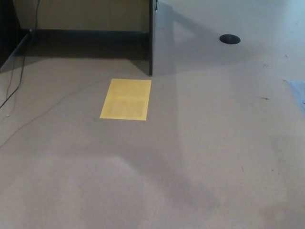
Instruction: A person is holding a plastic bag and the robot extends its left hand to grab the bag by hooking its thumb into the holes at the top and brings its hand down by its side. Then it extends its arm again to hand the plastic bag back to the person.
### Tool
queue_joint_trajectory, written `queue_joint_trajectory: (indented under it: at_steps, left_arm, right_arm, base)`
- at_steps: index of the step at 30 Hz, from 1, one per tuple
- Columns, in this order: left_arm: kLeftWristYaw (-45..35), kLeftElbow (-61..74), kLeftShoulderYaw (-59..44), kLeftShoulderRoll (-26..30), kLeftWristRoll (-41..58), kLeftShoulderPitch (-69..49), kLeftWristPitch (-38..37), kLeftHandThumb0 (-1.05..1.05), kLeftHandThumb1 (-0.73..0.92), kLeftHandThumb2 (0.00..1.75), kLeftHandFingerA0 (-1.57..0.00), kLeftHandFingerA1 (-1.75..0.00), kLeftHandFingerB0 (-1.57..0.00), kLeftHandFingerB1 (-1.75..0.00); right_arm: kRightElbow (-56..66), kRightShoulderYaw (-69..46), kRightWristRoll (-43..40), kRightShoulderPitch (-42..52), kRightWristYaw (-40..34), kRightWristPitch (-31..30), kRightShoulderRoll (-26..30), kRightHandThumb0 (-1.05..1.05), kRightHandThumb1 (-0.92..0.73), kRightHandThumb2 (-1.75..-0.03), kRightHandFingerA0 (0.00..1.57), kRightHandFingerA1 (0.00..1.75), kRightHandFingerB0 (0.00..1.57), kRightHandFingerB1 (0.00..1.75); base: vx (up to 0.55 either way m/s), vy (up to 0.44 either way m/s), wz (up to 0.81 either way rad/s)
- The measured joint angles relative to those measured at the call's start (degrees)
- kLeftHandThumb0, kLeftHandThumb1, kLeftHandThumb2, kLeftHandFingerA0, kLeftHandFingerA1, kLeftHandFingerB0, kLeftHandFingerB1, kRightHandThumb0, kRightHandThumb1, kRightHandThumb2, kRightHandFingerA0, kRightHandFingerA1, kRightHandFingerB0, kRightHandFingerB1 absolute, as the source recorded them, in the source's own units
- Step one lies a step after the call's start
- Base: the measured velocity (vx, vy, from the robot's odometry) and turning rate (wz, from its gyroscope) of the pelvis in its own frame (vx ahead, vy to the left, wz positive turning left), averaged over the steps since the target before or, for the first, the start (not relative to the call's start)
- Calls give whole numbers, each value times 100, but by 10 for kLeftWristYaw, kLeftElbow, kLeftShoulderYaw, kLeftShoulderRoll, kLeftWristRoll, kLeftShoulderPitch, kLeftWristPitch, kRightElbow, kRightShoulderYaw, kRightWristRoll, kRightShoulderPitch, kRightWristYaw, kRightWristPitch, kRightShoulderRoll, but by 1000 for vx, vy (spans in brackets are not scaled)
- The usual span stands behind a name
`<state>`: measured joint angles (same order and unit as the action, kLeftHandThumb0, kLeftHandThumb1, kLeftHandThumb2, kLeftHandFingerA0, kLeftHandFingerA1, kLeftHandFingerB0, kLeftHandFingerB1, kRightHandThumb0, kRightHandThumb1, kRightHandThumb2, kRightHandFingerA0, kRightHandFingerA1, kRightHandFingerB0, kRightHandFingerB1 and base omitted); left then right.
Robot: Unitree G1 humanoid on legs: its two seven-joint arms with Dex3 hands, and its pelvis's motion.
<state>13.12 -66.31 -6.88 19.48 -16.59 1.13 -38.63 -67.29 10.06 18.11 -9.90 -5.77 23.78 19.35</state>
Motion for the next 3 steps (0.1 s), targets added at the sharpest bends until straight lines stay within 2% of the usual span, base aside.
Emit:
queue_joint_trajectory:
  at_steps: [3]
  left_arm:
    - [1, -1, 5, 0, 0, 4, 0, -38, 45, 54, -39, -39, -32, -31]
  right_arm:
    - [0, -2, 0, -1, 0, 0, 2, -29, -67, -60, 77, 76, 63, 43]
  base:
    - [0, 0, 0]
